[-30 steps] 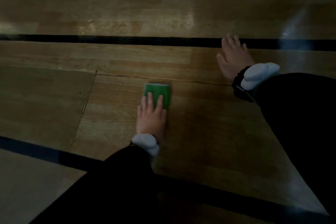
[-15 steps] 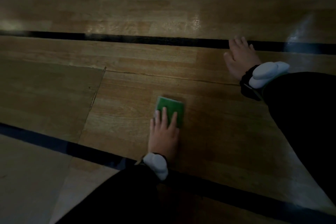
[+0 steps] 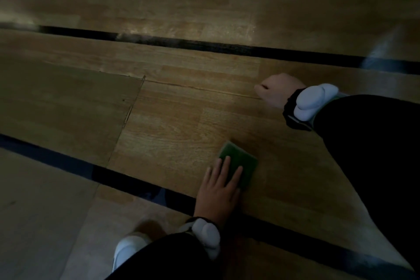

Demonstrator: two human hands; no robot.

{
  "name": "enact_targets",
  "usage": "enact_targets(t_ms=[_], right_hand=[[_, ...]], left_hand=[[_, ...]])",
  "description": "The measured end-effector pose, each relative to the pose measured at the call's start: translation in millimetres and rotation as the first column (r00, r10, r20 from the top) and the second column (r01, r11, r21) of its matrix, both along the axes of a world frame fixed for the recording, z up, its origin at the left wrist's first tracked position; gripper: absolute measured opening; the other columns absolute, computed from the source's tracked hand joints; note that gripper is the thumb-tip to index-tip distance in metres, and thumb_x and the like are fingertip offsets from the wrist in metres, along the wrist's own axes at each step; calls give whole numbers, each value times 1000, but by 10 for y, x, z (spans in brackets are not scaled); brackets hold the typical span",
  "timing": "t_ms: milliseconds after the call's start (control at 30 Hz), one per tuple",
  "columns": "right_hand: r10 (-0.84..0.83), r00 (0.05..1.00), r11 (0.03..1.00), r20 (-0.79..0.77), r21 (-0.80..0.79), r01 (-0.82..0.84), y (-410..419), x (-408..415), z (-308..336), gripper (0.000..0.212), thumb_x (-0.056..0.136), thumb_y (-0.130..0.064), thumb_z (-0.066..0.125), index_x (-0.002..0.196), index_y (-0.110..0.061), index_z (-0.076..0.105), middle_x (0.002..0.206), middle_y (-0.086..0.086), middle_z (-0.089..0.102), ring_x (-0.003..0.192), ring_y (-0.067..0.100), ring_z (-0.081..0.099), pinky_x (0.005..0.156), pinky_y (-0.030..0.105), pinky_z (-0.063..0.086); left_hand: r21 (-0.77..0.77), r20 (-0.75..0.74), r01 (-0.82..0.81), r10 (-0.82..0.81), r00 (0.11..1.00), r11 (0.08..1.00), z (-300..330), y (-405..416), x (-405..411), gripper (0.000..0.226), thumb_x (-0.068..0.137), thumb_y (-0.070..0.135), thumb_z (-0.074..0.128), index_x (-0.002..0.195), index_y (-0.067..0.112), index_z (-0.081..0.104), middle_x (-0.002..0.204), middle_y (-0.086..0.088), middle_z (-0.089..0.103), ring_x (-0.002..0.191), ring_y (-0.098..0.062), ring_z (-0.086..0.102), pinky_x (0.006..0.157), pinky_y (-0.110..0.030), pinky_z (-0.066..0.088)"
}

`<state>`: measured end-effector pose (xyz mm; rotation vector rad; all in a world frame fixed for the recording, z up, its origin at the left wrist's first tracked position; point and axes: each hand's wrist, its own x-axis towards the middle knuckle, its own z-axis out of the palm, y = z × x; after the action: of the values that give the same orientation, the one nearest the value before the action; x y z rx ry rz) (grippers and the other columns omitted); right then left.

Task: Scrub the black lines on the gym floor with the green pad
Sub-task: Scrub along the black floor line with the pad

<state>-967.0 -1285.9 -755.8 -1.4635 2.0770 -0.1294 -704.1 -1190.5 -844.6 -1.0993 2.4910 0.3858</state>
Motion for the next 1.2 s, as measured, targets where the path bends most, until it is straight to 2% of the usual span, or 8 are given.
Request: enact_targets(t_ms=[133, 200, 333, 533, 700, 833, 933, 1200], right_hand=[[21, 999, 998, 26, 54, -22, -58, 140, 43, 48, 102, -31, 32, 57, -15, 27, 58, 3, 24, 51, 18, 20, 54, 29, 20], [28, 999, 998, 30, 58, -30, -88, 200, 47, 48, 102, -31, 32, 57, -15, 26, 58, 3, 23, 51, 18, 19, 54, 30, 20], [43, 999, 997, 17, 59, -43, -89, 238, 37, 48, 103, -32, 32, 58, -16, 27, 58, 3, 22, 51, 18, 18, 54, 29, 20], [23, 999, 998, 42, 57, -26, -65, 183, 50, 48, 103, -31, 32, 58, -15, 28, 58, 3, 25, 50, 17, 20, 54, 28, 21], [-27, 999, 999, 46, 26, 26, -52, 99, 71, 49, 101, -30, 34, 55, -13, 31, 56, 4, 30, 49, 18, 22, 55, 28, 22], [-49, 998, 998, 33, 31, 48, -25, 74, 124, 50, 102, -31, 34, 56, -14, 27, 56, 4, 24, 49, 18, 19, 53, 29, 17], [-62, 998, 998, 14, 31, 62, 29, 50, 144, 49, 102, -31, 35, 56, -15, 26, 56, 3, 23, 49, 18, 18, 52, 28, 17], [-160, 987, 986, 9, 49, 159, 207, -194, 146, 48, 102, -30, 34, 57, -14, 27, 58, 3, 24, 50, 17, 18, 53, 28, 18]], left_hand=[[-94, 20, -148, 151, 988, 984, -33, -403, 463, 57, 97, 39, 26, 150, 24, 13, 157, -10, 3, 146, -31, 10, 116, -51, 24], [-156, -11, -314, 317, 948, 936, -16, -596, 746, 57, 96, 39, 23, 150, 20, 21, 158, -15, 13, 145, -35, 14, 115, -51, 23], [-71, 2, -567, 569, 822, 820, 5, -914, 1172, 57, 102, 33, 26, 152, 23, 2, 160, -9, -7, 148, -28, -7, 120, -45, 3], [-67, -20, -607, 607, 795, 792, -10, -876, 1025, 56, 102, 35, 24, 152, 24, 2, 160, -8, -8, 147, -31, -9, 119, -47, 2], [-41, 79, -385, 387, 919, 922, 38, -561, 642, 73, 84, 56, -6, 152, 28, -4, 160, -7, -13, 147, -31, -12, 119, -45, -1], [-30, 23, -67, 67, 997, 997, 14, -114, 114, 60, 93, 51, 26, 148, 28, 23, 156, -8, 15, 143, -36, 23, 112, -53, 25], [43, -22, 194, -194, 981, 980, 22, 276, -280, 53, 85, 54, 33, 134, 37, 44, 143, -1, 48, 130, -28, 49, 99, -49, 44], [97, -56, 477, -474, 879, 873, -55, 319, -568, 54, 87, 50, 31, 140, 38, 33, 149, 0, 40, 137, -25, 40, 107, -45, 36]])
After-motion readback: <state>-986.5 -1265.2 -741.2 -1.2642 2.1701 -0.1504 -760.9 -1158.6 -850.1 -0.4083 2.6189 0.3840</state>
